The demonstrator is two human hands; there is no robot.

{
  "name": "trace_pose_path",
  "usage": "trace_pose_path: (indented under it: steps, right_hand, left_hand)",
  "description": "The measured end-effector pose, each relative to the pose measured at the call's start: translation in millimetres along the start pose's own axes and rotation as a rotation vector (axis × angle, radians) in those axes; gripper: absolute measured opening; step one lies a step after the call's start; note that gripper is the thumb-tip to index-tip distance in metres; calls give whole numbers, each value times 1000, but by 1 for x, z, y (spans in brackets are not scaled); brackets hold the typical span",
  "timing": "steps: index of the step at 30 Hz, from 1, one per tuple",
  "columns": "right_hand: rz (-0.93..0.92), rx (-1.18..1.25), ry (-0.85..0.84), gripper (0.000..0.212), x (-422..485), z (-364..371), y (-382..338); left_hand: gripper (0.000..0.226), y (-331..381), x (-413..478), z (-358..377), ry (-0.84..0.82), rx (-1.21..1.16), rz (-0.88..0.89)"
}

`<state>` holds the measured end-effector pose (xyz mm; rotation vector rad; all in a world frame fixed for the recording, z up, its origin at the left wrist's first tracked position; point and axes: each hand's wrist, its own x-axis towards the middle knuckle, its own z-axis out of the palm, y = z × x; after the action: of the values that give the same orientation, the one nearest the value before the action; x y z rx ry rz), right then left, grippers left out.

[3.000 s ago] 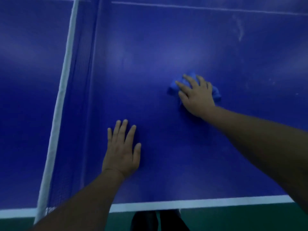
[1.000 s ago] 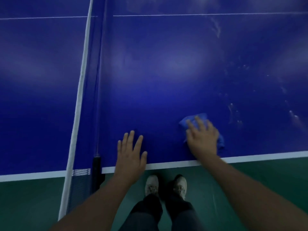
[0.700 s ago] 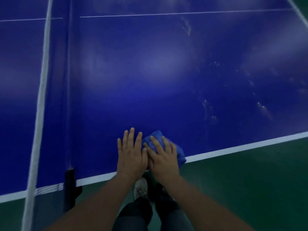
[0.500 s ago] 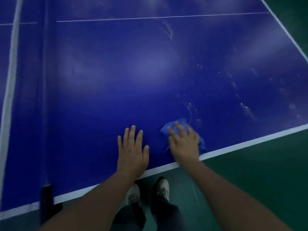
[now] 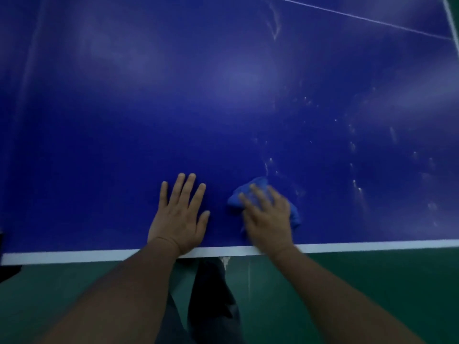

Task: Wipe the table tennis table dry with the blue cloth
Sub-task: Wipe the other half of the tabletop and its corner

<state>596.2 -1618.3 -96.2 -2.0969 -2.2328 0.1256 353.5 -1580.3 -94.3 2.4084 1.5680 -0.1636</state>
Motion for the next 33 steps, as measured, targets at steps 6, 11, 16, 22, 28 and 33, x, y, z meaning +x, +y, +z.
trace_pose_path:
  steps: [6, 11, 16, 22, 28, 33]
  right_hand:
    - [447, 70, 3, 53, 25, -17, 53]
    - [34, 64, -25, 45, -60, -5, 10]
    - [-116, -54, -81, 46, -17, -19, 90]
    - [98, -18, -118, 53, -12, -28, 66]
    - [-502, 40, -111, 43, -19, -10, -2]
    - [-126, 29, -34, 45, 117, -14, 67]
  left_hand:
    - [70, 2, -1, -2, 2, 16, -23]
    - [68, 2, -2, -1, 28, 14, -40]
    - [67, 3, -2, -1, 29, -6, -46]
    - [66, 3, -3, -5, 26, -28, -45]
    - [65, 2, -4, -3, 50, -50, -35]
    - [65, -1, -2, -1, 62, -58, -29]
